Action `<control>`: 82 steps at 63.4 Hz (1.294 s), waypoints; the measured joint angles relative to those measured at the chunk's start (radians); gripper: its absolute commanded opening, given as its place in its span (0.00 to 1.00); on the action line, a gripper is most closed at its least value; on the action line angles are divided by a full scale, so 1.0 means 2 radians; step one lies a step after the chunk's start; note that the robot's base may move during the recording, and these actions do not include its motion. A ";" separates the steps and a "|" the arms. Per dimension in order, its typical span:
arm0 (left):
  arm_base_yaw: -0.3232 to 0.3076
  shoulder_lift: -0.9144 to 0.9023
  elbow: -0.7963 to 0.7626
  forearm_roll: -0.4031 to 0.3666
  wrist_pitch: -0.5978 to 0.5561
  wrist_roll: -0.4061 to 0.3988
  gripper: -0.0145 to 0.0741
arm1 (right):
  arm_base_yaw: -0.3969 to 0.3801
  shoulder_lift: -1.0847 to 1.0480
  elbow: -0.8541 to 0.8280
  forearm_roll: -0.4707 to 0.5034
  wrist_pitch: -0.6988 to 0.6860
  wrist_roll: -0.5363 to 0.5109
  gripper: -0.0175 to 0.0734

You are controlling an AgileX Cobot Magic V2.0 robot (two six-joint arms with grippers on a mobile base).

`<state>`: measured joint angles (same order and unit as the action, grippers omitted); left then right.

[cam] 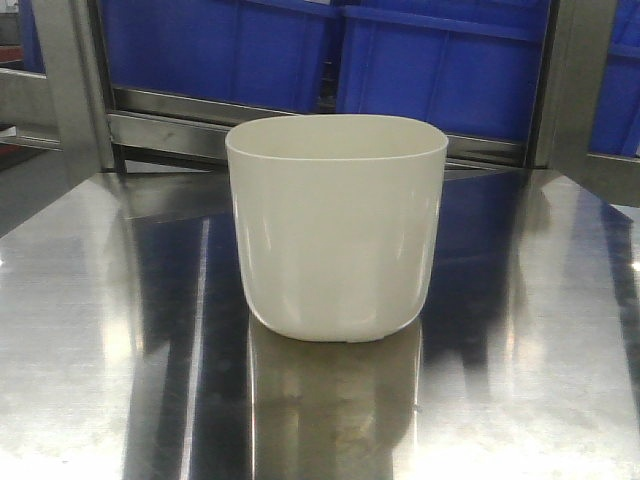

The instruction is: Move white bin to right shelf second layer

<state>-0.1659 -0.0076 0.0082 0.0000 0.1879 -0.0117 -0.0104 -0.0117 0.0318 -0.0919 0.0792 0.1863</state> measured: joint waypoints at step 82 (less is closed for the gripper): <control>0.000 0.000 0.000 0.000 0.000 0.000 0.26 | 0.000 0.000 0.000 0.000 -0.032 0.000 0.25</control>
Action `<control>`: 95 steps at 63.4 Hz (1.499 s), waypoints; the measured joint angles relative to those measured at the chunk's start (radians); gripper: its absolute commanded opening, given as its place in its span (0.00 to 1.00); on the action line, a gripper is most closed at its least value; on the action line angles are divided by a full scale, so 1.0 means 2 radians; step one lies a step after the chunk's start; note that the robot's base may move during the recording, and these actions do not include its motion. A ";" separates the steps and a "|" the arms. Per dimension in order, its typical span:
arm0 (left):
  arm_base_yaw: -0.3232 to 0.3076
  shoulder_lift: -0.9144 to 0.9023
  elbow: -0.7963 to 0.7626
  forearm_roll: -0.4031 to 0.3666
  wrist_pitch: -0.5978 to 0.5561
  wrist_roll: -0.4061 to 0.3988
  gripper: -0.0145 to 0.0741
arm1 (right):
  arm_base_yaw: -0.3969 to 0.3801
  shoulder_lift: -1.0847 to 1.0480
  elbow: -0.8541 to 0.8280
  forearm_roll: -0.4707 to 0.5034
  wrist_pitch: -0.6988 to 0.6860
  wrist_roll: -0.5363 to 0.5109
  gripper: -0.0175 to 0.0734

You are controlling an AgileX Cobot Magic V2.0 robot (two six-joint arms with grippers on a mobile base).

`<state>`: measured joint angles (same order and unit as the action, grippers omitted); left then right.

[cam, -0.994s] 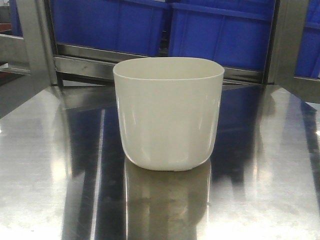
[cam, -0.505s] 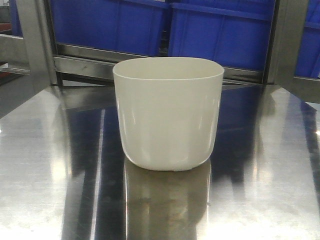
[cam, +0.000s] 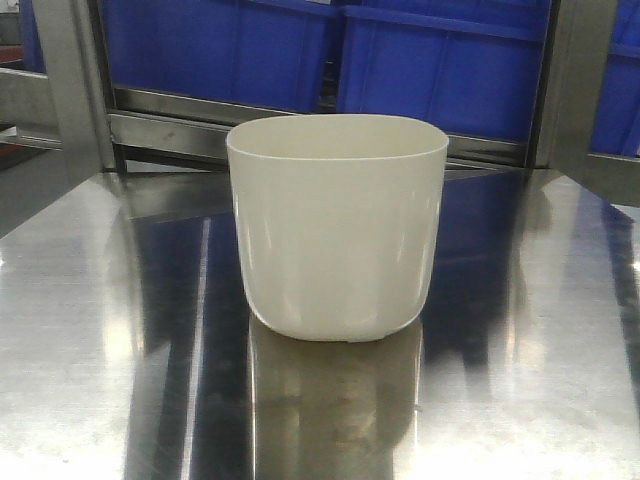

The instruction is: Move white bin to right shelf second layer

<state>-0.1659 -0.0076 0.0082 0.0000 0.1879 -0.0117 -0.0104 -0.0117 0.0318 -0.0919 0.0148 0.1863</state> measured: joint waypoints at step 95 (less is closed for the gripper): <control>0.000 0.000 0.000 0.000 0.000 0.000 0.26 | 0.266 0.864 -0.844 0.046 0.573 0.022 0.81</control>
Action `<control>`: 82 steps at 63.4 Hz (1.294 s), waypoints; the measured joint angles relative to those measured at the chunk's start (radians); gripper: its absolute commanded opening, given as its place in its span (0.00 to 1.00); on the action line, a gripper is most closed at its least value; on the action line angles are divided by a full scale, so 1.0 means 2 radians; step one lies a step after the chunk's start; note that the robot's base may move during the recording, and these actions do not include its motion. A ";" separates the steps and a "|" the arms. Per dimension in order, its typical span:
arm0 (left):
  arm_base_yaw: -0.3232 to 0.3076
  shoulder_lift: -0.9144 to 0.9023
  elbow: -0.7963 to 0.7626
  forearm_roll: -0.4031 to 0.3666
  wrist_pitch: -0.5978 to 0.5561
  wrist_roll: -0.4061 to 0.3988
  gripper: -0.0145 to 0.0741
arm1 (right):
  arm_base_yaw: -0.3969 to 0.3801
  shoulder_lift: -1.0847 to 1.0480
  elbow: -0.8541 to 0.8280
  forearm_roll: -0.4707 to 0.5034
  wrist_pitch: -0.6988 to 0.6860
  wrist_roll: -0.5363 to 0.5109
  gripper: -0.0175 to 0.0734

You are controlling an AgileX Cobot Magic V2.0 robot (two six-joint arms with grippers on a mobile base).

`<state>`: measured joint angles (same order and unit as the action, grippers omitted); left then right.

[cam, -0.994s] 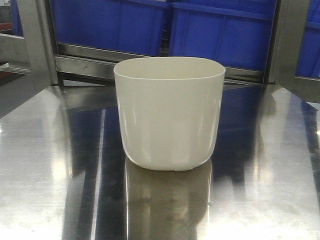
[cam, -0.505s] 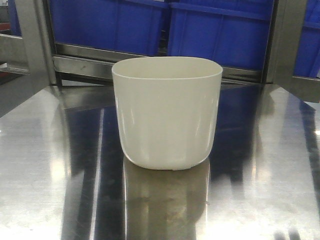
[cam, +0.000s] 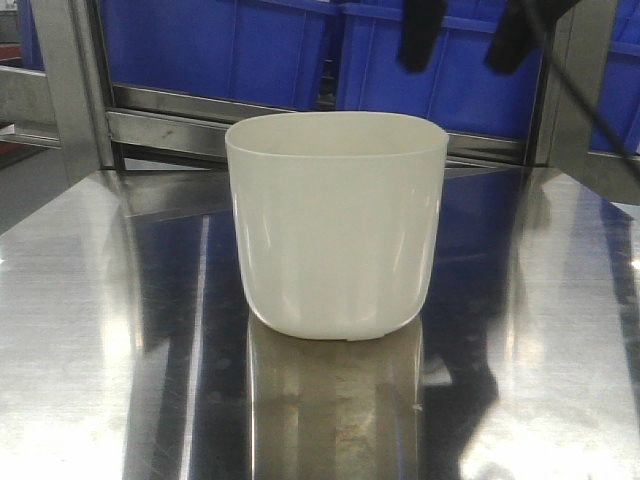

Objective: Move white bin to right shelf second layer
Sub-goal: 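Lower the right gripper onto the white bin's rim and close, then lift the white bin off the table with the right gripper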

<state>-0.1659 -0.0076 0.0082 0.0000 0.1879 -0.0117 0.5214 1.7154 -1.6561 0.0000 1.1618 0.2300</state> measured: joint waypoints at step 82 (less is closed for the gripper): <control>0.000 0.000 0.000 0.000 0.000 0.000 0.26 | 0.015 -0.060 0.006 -0.016 -0.039 0.007 0.25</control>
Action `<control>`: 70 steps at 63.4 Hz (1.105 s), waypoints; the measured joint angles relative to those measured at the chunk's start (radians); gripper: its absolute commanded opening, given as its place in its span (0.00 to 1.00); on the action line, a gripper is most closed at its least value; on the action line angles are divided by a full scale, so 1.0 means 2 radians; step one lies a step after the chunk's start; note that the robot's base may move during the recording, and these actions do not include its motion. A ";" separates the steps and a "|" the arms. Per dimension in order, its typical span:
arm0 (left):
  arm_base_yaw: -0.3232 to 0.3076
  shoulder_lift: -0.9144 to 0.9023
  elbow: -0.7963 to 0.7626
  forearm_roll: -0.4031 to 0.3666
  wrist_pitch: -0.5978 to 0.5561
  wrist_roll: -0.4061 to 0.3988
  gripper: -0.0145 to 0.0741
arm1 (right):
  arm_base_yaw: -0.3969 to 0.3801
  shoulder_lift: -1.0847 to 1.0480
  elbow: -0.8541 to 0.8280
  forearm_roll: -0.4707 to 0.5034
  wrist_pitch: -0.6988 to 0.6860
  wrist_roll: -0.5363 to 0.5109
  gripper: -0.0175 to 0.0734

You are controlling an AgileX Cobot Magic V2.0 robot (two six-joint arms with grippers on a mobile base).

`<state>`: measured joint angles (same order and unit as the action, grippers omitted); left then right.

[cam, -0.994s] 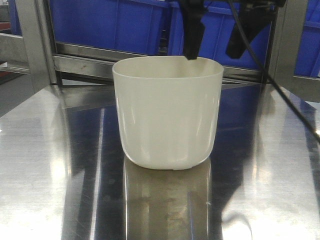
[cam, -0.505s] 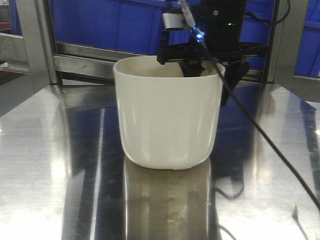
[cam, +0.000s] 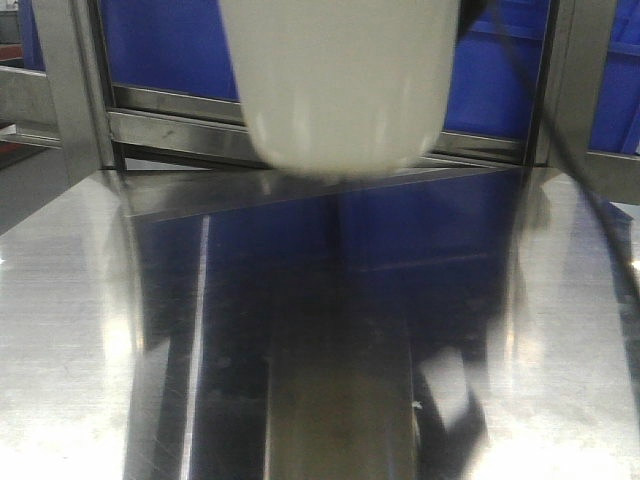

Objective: Move white bin to right shelf second layer
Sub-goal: 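Lift the white bin off the table with the right gripper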

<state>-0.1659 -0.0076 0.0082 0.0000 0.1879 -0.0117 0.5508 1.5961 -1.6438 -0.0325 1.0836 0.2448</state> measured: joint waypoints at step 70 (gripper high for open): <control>0.000 0.000 0.000 0.000 0.000 0.000 0.26 | -0.104 -0.500 0.440 -0.022 -0.175 0.033 0.25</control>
<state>-0.1659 -0.0076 0.0082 0.0000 0.1879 -0.0117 0.3421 0.5970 -0.7633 -0.0765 0.7330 0.3109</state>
